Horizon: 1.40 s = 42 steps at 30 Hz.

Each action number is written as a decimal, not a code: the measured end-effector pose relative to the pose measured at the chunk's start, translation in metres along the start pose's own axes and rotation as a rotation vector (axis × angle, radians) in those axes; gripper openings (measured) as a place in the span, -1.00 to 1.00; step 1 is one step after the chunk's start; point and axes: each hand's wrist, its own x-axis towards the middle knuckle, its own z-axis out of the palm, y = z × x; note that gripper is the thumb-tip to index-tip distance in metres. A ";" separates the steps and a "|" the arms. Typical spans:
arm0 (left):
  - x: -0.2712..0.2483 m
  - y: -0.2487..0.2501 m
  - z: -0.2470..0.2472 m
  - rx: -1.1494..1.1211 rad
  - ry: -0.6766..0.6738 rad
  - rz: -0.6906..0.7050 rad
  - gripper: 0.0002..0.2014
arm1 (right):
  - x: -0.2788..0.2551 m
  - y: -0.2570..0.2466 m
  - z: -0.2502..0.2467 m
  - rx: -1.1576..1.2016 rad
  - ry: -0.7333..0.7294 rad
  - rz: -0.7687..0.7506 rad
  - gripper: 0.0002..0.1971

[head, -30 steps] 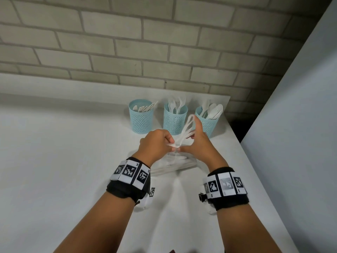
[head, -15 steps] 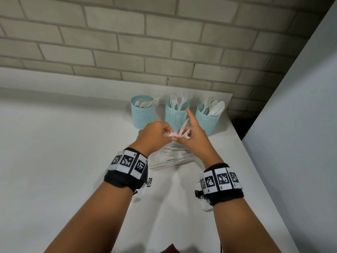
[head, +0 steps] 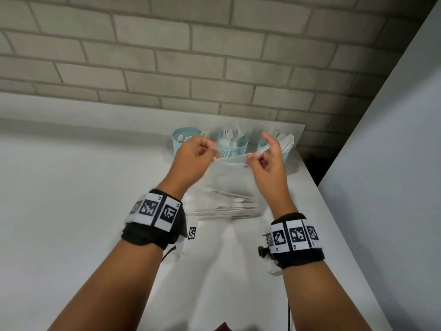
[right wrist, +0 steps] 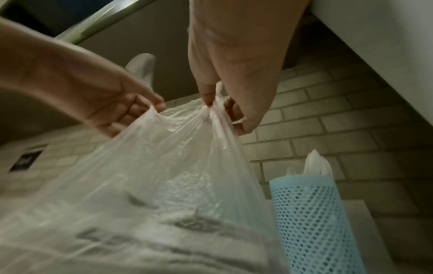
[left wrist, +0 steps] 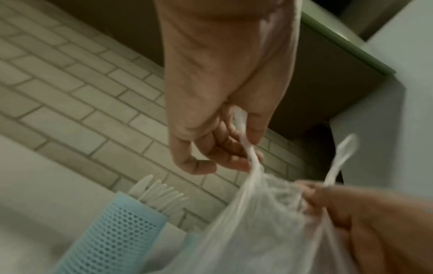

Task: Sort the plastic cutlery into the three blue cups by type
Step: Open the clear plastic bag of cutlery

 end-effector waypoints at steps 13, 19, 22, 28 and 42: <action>0.003 0.002 -0.009 0.717 -0.295 -0.046 -0.66 | 0.014 -0.045 0.003 0.112 -0.166 0.167 -0.82; -0.004 0.001 -0.008 0.697 -0.391 -0.108 -0.45 | 0.004 -0.045 0.000 -0.399 -0.458 0.101 -0.85; -0.004 0.002 -0.015 0.719 -0.397 -0.110 -0.67 | 0.006 -0.045 -0.004 -0.545 -0.546 0.161 -0.81; -0.005 0.009 -0.012 0.621 -0.357 -0.102 -0.85 | 0.006 -0.041 -0.003 -0.729 -0.579 0.166 -0.79; -0.008 0.011 -0.012 0.276 -0.301 -0.362 -0.75 | 0.001 -0.039 -0.005 -0.602 -0.589 0.236 -0.61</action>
